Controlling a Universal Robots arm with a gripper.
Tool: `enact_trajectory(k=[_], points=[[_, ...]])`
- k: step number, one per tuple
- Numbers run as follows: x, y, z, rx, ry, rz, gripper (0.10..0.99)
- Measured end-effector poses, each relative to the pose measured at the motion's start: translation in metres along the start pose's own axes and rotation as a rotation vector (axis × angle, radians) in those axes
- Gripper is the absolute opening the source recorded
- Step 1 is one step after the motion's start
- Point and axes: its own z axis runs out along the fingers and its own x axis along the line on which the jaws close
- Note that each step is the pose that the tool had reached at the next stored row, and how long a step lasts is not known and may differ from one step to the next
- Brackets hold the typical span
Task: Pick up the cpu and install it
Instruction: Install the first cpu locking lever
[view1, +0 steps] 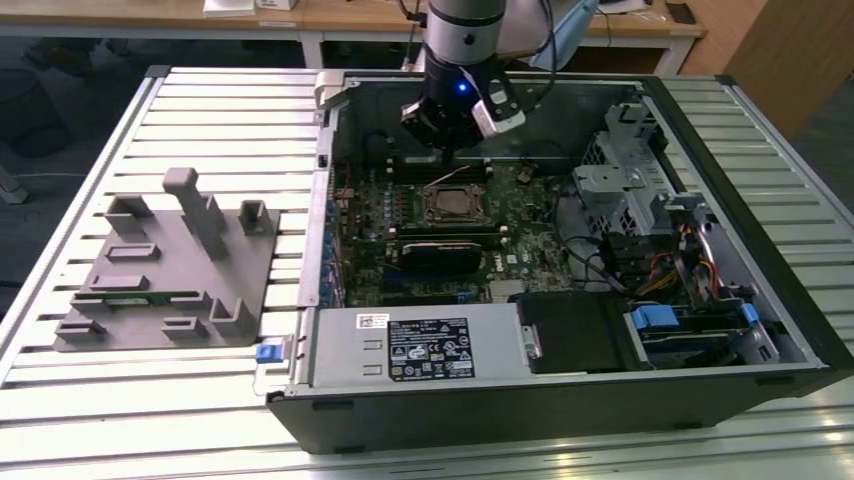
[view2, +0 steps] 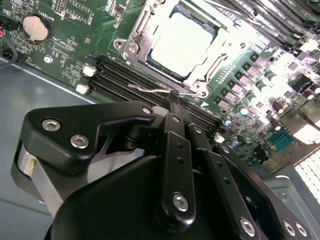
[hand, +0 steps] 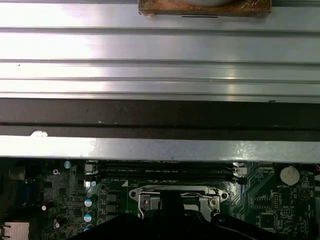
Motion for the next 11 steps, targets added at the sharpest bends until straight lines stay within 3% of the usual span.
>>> enact_trajectory(k=[11], points=[[-0.0061, 0.0036, 0.0077, 0.0, 0.0024, 0.0, 0.106]])
